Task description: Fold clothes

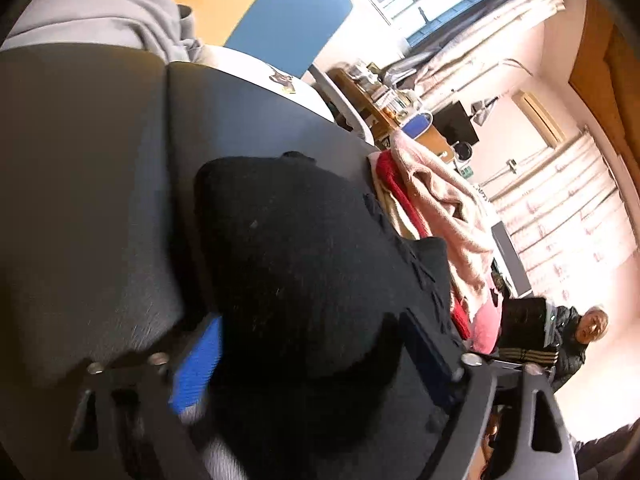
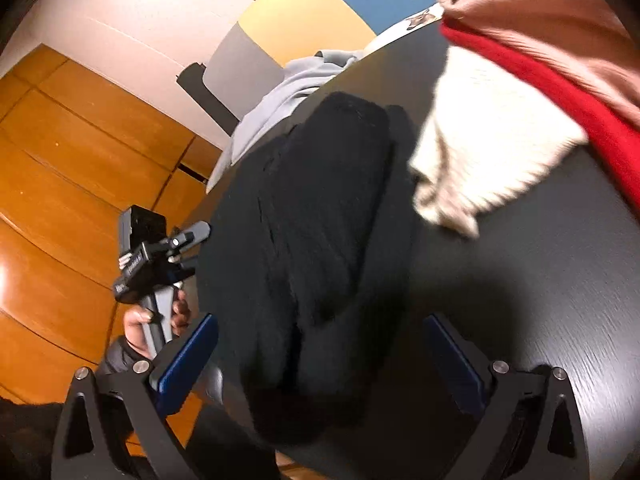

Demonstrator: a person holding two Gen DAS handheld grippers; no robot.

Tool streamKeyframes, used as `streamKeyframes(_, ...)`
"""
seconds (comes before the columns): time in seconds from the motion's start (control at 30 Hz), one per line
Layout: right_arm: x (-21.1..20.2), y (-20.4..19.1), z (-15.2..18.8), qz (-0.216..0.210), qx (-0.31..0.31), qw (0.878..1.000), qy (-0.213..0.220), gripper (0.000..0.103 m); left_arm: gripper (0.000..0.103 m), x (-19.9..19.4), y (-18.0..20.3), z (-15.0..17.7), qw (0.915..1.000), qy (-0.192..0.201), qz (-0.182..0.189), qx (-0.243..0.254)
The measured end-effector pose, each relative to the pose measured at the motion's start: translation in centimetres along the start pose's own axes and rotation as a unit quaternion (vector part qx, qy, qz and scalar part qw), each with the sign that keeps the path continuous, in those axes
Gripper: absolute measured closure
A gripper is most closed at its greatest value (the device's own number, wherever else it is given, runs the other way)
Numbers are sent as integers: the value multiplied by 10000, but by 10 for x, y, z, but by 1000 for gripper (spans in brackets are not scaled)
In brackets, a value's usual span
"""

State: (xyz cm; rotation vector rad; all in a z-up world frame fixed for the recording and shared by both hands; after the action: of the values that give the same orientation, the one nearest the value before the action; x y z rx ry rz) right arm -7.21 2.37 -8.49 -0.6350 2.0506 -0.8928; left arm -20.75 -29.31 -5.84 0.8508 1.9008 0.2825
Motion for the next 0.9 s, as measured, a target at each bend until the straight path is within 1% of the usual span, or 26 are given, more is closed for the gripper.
streamKeyframes(0.03,7,0,-5,-27,-41,10000,-27,0,12,4,2,-3,10000,-4,-19,69)
streamKeyframes(0.1,22,-5,-13,-57,-131,9999,-66,0,12,8,3,-6,10000,-60,26,54)
streamKeyframes(0.23,40,-9,-22,-21,-196,9998,27,0,11,14,6,-10,9997,-197,157,-52)
streamKeyframes(0.3,42,-11,-22,-30,-248,9996,115,0,12,17,8,-12,9993,-265,222,-105)
streamKeyframes(0.37,40,-10,-20,-49,-289,9993,216,0,18,20,9,-14,9989,-334,287,-159)
streamKeyframes(0.43,39,-10,-19,-39,-351,9991,238,0,34,23,11,-17,9983,-402,352,-212)
streamKeyframes(0.5,37,-11,-18,-2,-396,9990,230,1,44,25,8,-16,9969,-459,510,-395)
streamKeyframes(0.57,35,-8,-21,164,-347,9988,290,16,48,29,5,-13,9937,-637,683,-625)
streamKeyframes(0.6,32,-3,-22,251,-258,9988,343,39,48,32,4,-11,9915,-741,769,-742)
streamKeyframes(0.63,29,3,-21,232,-109,9989,405,52,49,34,3,-10,9890,-846,855,-858)
streamKeyframes(0.67,27,6,-20,166,-31,9988,464,54,50,35,3,-9,9884,-875,857,-897)
streamKeyframes(0.7,25,7,-18,163,-84,9985,521,55,53,35,4,-8,9891,-855,805,-885)
streamKeyframes(0.73,23,7,-16,161,-136,9981,578,55,57,33,6,-7,9909,-813,704,-815)
streamKeyframes(0.77,21,7,-14,138,-211,9977,628,54,58,31,10,-5,9930,-756,571,-706)
streamKeyframes(0.83,19,4,-10,90,-337,9973,640,49,65,18,13,4,9951,-599,454,-641)
streamKeyframes(0.87,20,2,-9,121,-390,9978,518,47,67,10,14,9,9958,-516,414,-627)
streamKeyframes(0.9,21,-1,-9,137,-423,9984,348,40,70,2,15,14,9965,-432,374,-613)
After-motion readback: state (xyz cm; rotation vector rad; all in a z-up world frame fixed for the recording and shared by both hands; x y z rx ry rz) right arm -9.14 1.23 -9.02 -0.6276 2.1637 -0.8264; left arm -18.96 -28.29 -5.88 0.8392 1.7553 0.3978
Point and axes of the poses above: each gripper's, at about its wrist camera, not at the fingertips, and x roughly the way its jaws point, y to its right, z to its underside, the point moved 4 cm from there along x, roughly the way its jaws point, and after that the axes turned 10 degrees about -z, right-handed, at the moved point
